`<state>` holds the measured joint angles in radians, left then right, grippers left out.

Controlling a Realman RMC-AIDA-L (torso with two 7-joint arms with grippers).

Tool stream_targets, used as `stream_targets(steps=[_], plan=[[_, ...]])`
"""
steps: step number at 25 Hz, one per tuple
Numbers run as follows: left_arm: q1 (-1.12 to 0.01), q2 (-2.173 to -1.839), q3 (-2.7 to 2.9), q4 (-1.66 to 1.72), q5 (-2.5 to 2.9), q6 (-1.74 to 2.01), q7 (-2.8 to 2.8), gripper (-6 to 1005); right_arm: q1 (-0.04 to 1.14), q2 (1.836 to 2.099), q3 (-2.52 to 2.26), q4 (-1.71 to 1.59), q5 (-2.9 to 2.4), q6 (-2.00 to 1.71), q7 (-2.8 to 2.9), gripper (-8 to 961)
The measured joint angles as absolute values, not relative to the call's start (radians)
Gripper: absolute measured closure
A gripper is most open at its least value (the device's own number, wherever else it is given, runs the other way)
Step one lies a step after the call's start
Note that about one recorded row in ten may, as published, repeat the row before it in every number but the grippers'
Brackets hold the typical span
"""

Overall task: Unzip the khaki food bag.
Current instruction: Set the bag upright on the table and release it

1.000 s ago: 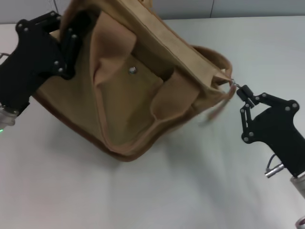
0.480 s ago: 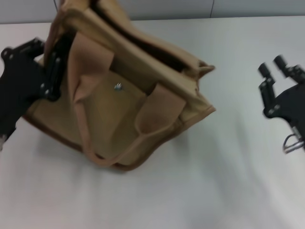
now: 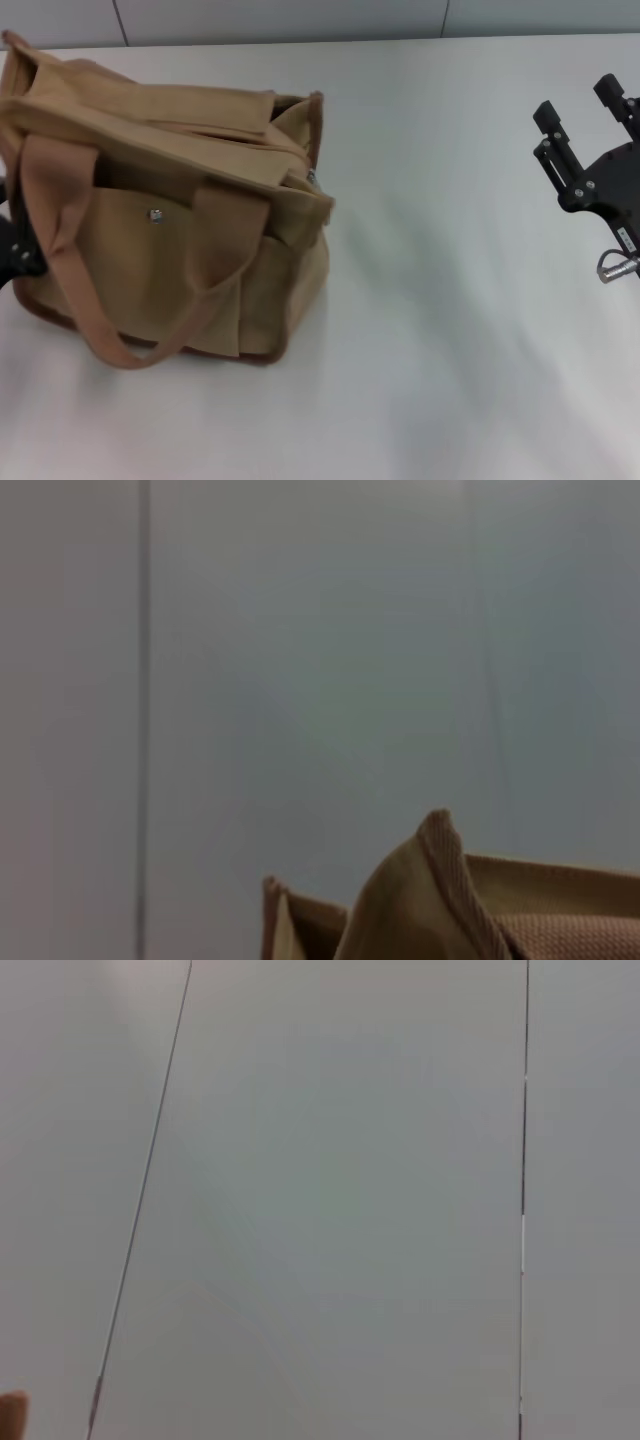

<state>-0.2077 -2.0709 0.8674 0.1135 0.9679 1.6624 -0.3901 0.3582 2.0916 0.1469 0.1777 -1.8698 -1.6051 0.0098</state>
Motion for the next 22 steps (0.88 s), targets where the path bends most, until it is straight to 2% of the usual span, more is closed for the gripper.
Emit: stream_targets(steps=[1, 6, 10, 16, 22], plan=[[-0.196, -2.071, 0.861, 0.098, 0.967, 1.643, -0.391, 917, 0.366, 2.092, 0.147, 0.178, -1.870, -1.594, 0.010, 371], [-0.221, -2.077, 0.861, 0.023, 0.967, 1.580, -0.391, 917, 0.376, 2.092, 0.148, 0.177, -1.870, -1.573, 0.011, 324], [-0.279, -2.079, 0.858, -0.076, 0.967, 1.560, -0.390, 917, 0.379, 2.092, 0.148, 0.177, -1.870, -1.571, 0.011, 323], [-0.428, -2.080, 0.790, -0.230, 0.979, 1.476, -0.398, 917, 0.380, 2.092, 0.147, 0.182, -1.870, -1.569, 0.012, 324], [-0.506, -2.080, 0.685, -0.267, 1.025, 1.437, -0.420, 921, 0.381, 2.092, 0.147, 0.184, -1.870, -1.569, 0.027, 323]])
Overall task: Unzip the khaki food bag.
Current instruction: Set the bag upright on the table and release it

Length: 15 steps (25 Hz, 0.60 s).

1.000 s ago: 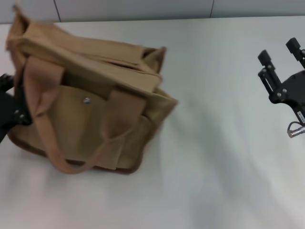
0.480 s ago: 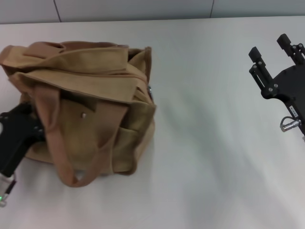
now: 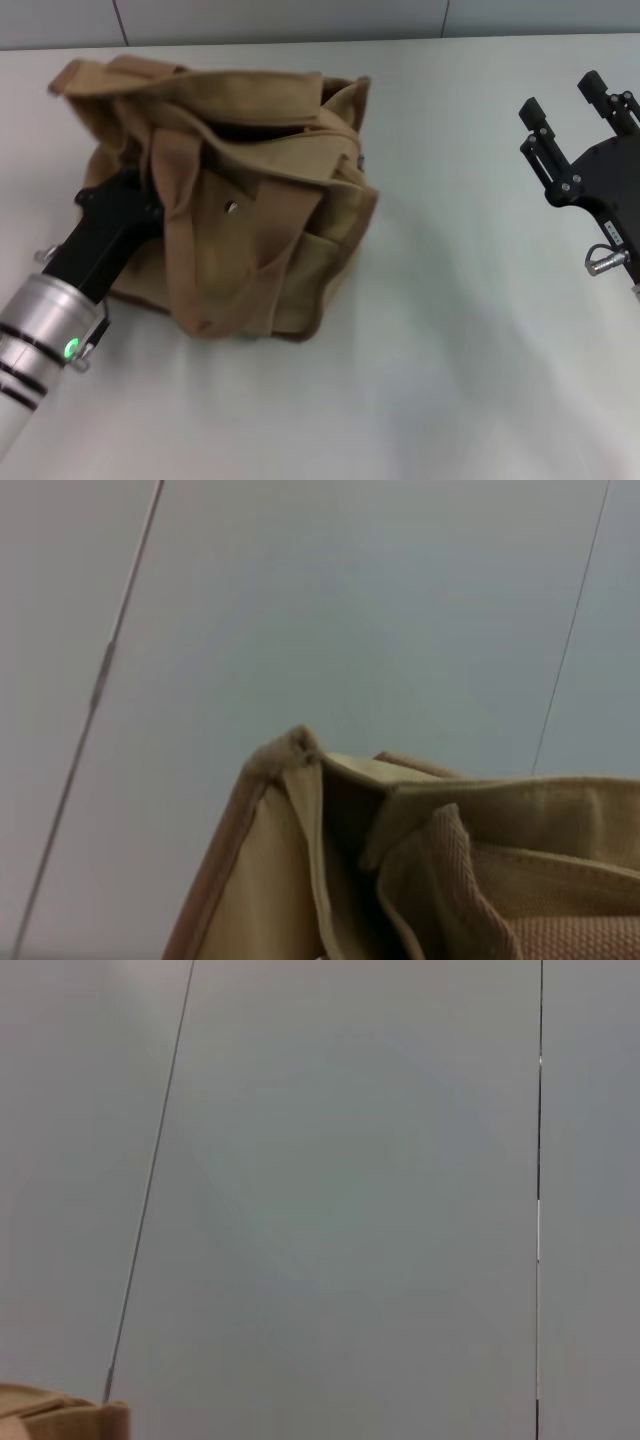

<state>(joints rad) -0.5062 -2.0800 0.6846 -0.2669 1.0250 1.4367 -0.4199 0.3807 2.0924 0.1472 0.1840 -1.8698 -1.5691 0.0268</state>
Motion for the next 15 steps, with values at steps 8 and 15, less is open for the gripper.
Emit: stream_targets(steps=[8, 15], plan=[[-0.562, -2.080, 0.432, -0.297, 1.211, 1.407, -0.460, 884, 0.383, 2.092, 0.154, 0.184, -1.870, -1.580, 0.046, 310], [-0.570, -2.079, 0.376, -0.287, 1.340, 1.388, -0.482, 838, 0.379, 2.092, 0.166, 0.184, -1.870, -1.581, 0.060, 300]])
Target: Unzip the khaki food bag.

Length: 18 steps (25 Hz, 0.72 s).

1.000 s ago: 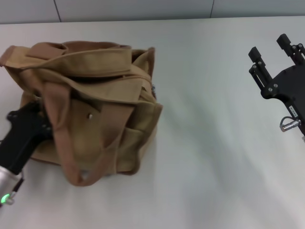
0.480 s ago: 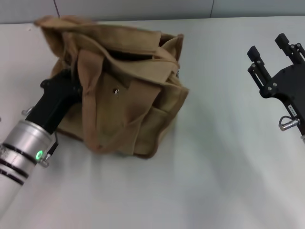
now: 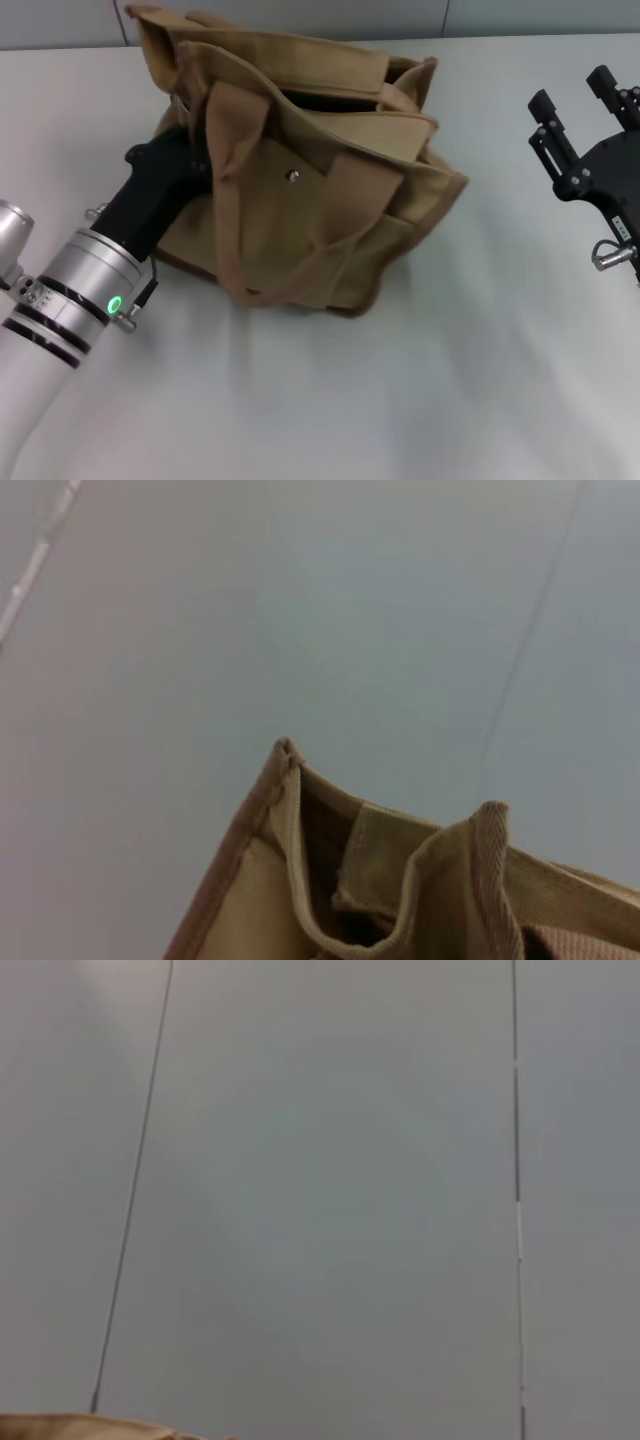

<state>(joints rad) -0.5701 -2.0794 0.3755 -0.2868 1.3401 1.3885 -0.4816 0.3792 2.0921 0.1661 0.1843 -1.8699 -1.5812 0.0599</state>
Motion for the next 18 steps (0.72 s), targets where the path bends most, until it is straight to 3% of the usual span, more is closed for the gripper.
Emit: stream_targets(steps=[5, 12, 16, 18], plan=[[-0.512, -2.075, 0.406, -0.210, 1.460, 1.460, -0.510, 804, 0.380, 2.091, 0.193, 0.185, -1.870, -1.582, 0.076, 293], [-0.318, -2.070, 0.400, 0.026, 1.509, 1.757, -0.661, 758, 0.398, 2.086, 0.264, 0.177, -1.870, -1.583, 0.238, 282], [-0.219, -2.048, 0.403, 0.224, 1.513, 1.829, -0.823, 569, 0.412, 2.078, 0.249, 0.136, -1.894, -1.640, 0.421, 276], [-0.185, -2.013, 0.442, 0.338, 1.555, 1.859, -0.920, 488, 0.424, 2.073, 0.186, 0.034, -1.955, -1.751, 0.562, 273]])
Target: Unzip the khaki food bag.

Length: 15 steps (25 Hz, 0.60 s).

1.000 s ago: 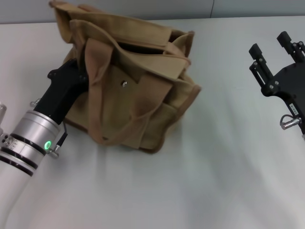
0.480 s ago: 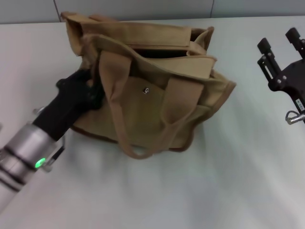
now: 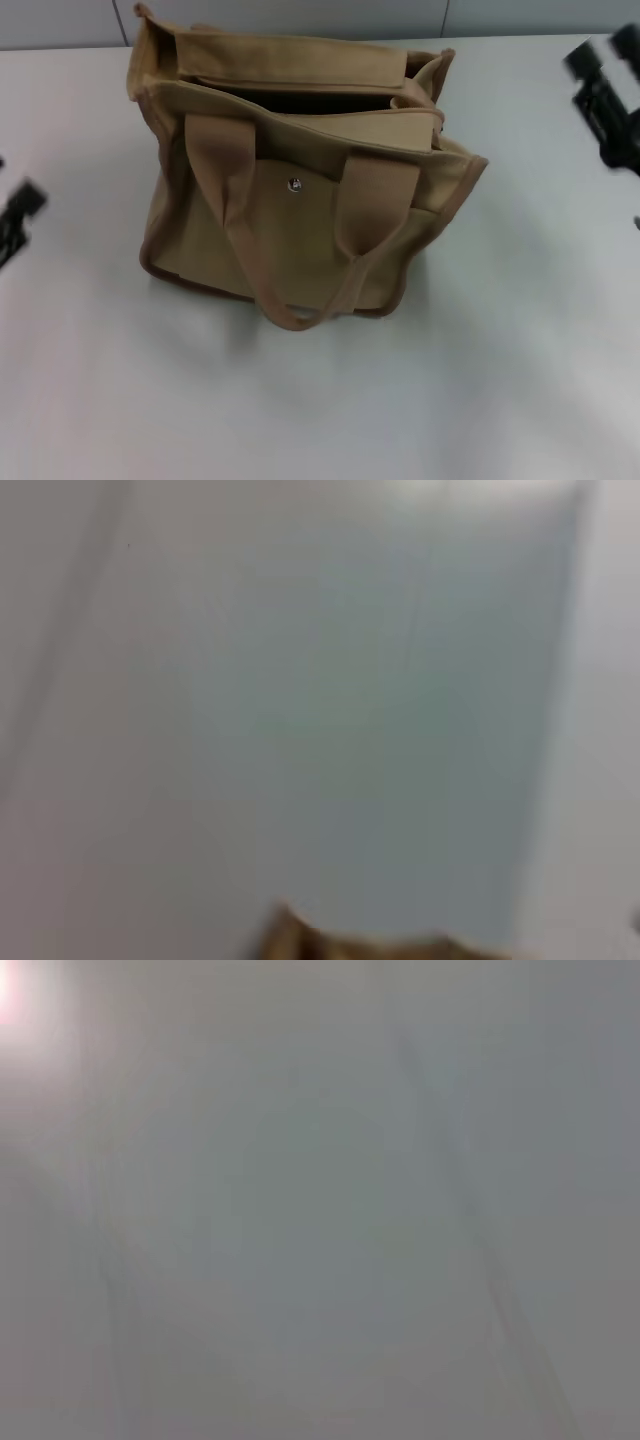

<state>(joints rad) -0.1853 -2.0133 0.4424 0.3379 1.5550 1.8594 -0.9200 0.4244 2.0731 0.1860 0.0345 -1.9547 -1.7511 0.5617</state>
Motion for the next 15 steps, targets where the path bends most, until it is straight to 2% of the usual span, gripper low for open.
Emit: stream_targets(steps=[1, 4, 6, 7, 10, 15], plan=[[-0.174, -1.987, 0.481, 0.386, 1.592, 1.884, -0.968, 453, 0.448, 2.068, 0.096, -0.123, -2.039, -1.895, 0.724, 271], [-0.181, -1.901, 0.622, 0.434, 1.688, 1.972, -1.055, 350, 0.482, 2.059, -0.025, -0.302, -2.101, -2.020, 0.903, 267], [-0.190, -1.873, 0.663, 0.432, 1.702, 1.994, -1.081, 286, 0.506, 2.056, -0.200, -0.459, -2.119, -2.093, 1.087, 264], [-0.192, -1.869, 0.670, 0.436, 1.702, 1.996, -1.095, 256, 0.506, 2.056, -0.200, -0.459, -2.119, -2.093, 1.087, 262], [-0.199, -1.867, 0.687, 0.449, 1.703, 1.999, -1.122, 165, 0.507, 2.081, -0.344, -0.528, -2.113, -2.110, 1.133, 258], [-0.206, -1.870, 0.703, 0.452, 1.704, 1.999, -1.137, 165, 0.517, 2.083, -0.430, -0.503, -2.110, -2.110, 1.083, 133]])
